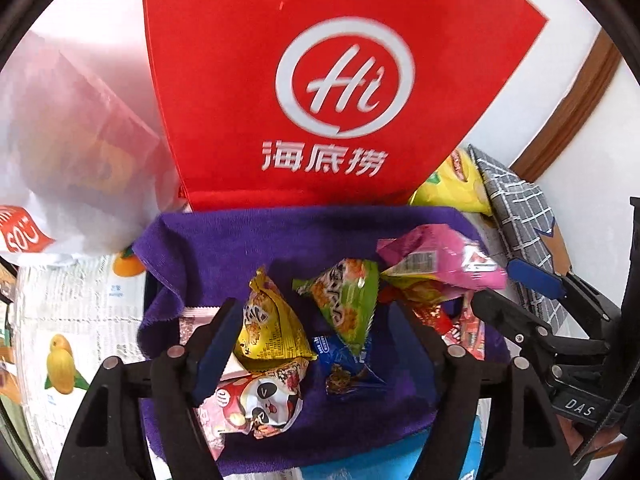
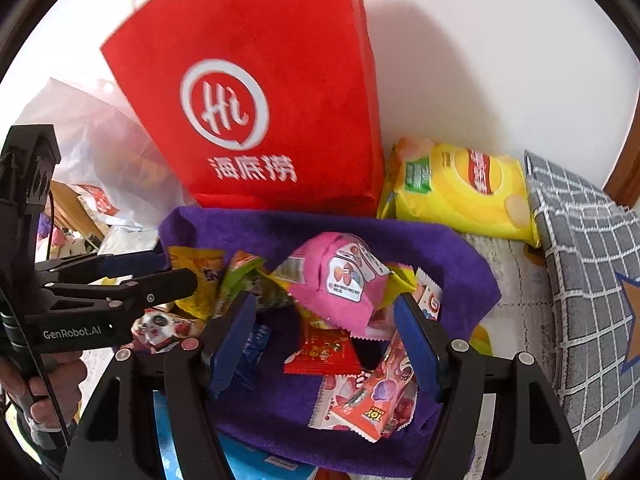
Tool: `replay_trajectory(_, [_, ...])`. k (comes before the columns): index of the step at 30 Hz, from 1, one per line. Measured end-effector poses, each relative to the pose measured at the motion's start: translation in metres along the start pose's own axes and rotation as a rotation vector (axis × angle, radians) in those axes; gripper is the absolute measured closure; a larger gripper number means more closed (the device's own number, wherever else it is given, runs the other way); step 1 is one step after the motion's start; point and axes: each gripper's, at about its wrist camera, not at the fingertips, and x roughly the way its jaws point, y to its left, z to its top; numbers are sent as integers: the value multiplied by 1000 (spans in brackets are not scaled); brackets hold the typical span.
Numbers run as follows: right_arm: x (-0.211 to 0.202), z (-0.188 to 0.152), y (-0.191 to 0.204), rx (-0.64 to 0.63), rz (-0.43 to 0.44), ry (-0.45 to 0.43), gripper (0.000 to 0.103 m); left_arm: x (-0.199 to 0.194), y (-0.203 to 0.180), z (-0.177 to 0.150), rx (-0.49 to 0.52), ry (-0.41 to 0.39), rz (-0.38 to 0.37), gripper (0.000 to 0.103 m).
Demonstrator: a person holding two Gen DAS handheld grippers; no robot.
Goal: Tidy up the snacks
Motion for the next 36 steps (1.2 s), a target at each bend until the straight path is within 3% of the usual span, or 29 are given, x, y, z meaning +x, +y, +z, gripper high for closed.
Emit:
replay_trajectory(2, [-10, 1, 3, 3, -9, -25, 25, -9, 0, 0, 3, -15, 0, 27])
replay_trajectory(12, [-62, -12, 5, 65, -73, -63, 25, -61, -14, -13, 57, -99, 57, 20])
replay_trajectory(18, [-105, -29, 9, 111, -88, -96, 25, -99, -20, -44, 49, -136, 90, 18])
replay_trajectory(23, [-143, -50, 20, 105, -111, -135, 24, -142, -30, -74, 51, -193, 96, 8])
replay_trajectory(25, [-157, -58, 24, 100, -99, -146, 17, -161, -36, -87, 49, -227, 108, 6])
replay_trajectory(34, [-221, -117, 38, 125, -97, -192, 14, -211, -65, -151, 63, -305, 137, 5])
replay_trajectory(36, [-231, -131, 39, 128, -139, -198, 11, -217, -71, -165, 69, -308, 143, 5])
